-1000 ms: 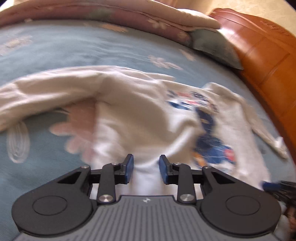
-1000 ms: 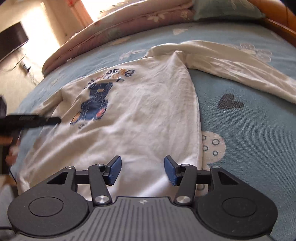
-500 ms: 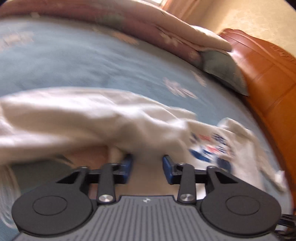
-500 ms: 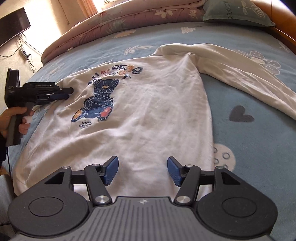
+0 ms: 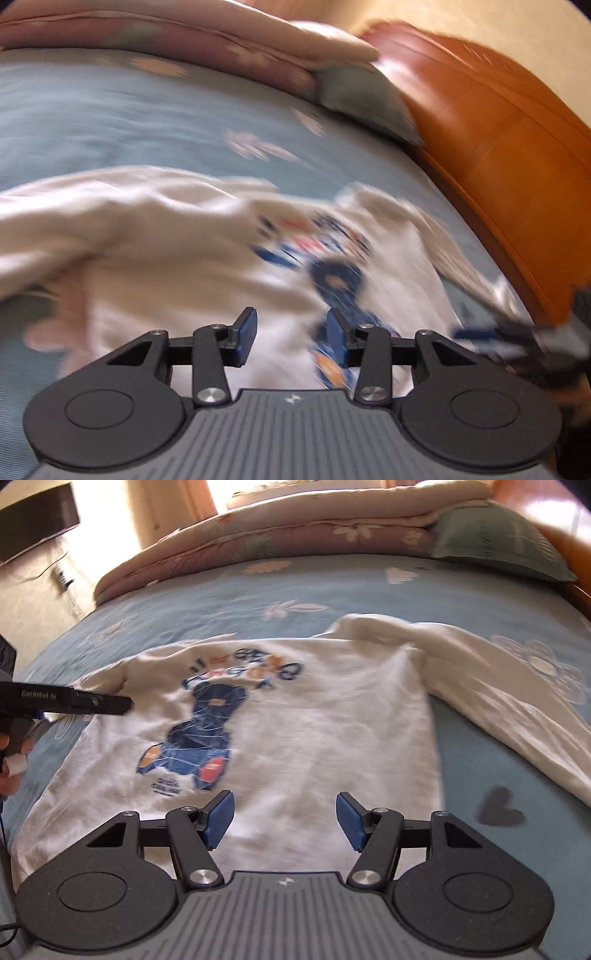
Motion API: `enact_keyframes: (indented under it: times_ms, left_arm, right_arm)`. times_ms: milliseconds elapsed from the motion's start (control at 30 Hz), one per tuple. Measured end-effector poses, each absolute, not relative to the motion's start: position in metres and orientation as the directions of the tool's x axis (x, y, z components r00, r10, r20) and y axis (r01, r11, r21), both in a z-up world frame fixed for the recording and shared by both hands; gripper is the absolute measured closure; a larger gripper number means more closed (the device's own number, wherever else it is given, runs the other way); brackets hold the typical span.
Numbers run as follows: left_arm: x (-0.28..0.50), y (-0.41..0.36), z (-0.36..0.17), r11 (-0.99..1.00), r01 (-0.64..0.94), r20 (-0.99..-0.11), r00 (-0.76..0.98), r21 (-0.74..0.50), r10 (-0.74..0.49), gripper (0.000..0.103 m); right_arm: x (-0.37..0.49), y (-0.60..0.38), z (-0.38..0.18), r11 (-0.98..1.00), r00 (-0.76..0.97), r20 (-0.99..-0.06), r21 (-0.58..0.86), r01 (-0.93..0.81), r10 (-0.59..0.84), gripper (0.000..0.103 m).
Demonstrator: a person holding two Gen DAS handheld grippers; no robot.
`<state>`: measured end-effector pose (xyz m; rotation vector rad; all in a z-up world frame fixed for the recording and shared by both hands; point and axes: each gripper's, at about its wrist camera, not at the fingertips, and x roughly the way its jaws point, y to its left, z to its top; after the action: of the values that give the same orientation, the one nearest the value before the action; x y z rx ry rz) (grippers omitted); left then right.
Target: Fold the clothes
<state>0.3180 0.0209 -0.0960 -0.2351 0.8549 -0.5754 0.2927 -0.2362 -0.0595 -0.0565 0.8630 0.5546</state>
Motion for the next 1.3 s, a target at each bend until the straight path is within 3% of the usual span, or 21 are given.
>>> enact_keyframes:
  times_ms: [67,133,200,300,367,600,733,833,867,933,1033,1100,1200,1300]
  left_arm:
    - [0.307,0.012,-0.103,0.836,0.431,-0.671,0.511,-0.340,-0.537,0.058]
    - [0.298,0.014,-0.109,0.872,0.451,-0.688,0.572,-0.193,-0.447,0.063]
    - [0.295,0.024,-0.111,0.909,0.409,-0.698,0.629,-0.077,-0.342,0.061]
    - [0.300,0.038,-0.105,0.936,0.344,-0.717,0.633,-0.079,-0.293,0.064]
    - [0.294,0.033,-0.098,0.939,0.340,-0.718,0.641,-0.052,-0.271,0.065]
    - [0.258,0.002,-0.095,0.874,0.478,-0.702,0.592,-0.090,-0.396,0.055]
    - [0.251,0.030,-0.110,0.921,0.380,-0.719,0.615,-0.091,-0.325,0.047]
    - [0.249,0.036,-0.104,0.942,0.332,-0.741,0.621,-0.050,-0.258,0.047]
    - [0.247,0.035,-0.100,0.940,0.336,-0.738,0.623,-0.049,-0.261,0.052]
    - [0.241,0.028,-0.091,0.929,0.365,-0.722,0.627,-0.061,-0.294,0.053]
    - [0.229,0.006,-0.082,0.877,0.469,-0.685,0.605,-0.106,-0.406,0.047]
    - [0.224,-0.012,-0.087,0.852,0.517,-0.698,0.582,-0.078,-0.417,0.047]
    - [0.223,-0.018,-0.103,0.869,0.494,-0.726,0.593,-0.013,-0.347,0.046]
    - [0.221,0.009,-0.109,0.906,0.422,-0.733,0.614,-0.009,-0.293,0.037]
  right_arm:
    - [0.288,-0.220,-0.068,0.834,0.496,-0.750,0.133,-0.535,0.437,0.037]
    - [0.281,-0.212,-0.077,0.814,0.474,-0.774,0.091,-0.573,0.420,0.035]
    - [0.267,-0.227,-0.081,0.806,0.480,-0.779,0.055,-0.590,0.404,0.029]
    - [0.248,-0.251,-0.077,0.804,0.489,-0.784,0.021,-0.595,0.382,0.020]
    - [0.236,-0.258,-0.071,0.809,0.493,-0.785,0.018,-0.587,0.375,0.020]
    - [0.198,-0.250,-0.070,0.792,0.459,-0.802,0.028,-0.610,0.381,0.020]
    - [0.183,-0.272,-0.082,0.823,0.441,-0.803,0.103,-0.559,0.400,0.018]
    - [0.166,-0.283,-0.077,0.819,0.436,-0.833,0.035,-0.573,0.340,0.017]
    - [0.162,-0.285,-0.075,0.815,0.434,-0.841,0.015,-0.580,0.324,0.017]
    - [0.163,-0.282,-0.071,0.831,0.442,-0.854,-0.021,-0.556,0.274,0.017]
    - [0.168,-0.273,-0.056,0.835,0.487,-0.802,0.026,-0.550,0.346,0.017]
    - [0.175,-0.261,-0.048,0.828,0.506,-0.767,0.058,-0.557,0.394,0.017]
    - [0.188,-0.244,-0.057,0.827,0.495,-0.765,0.085,-0.556,0.412,0.017]
    - [0.189,-0.244,-0.077,0.839,0.479,-0.788,0.086,-0.537,0.387,0.015]
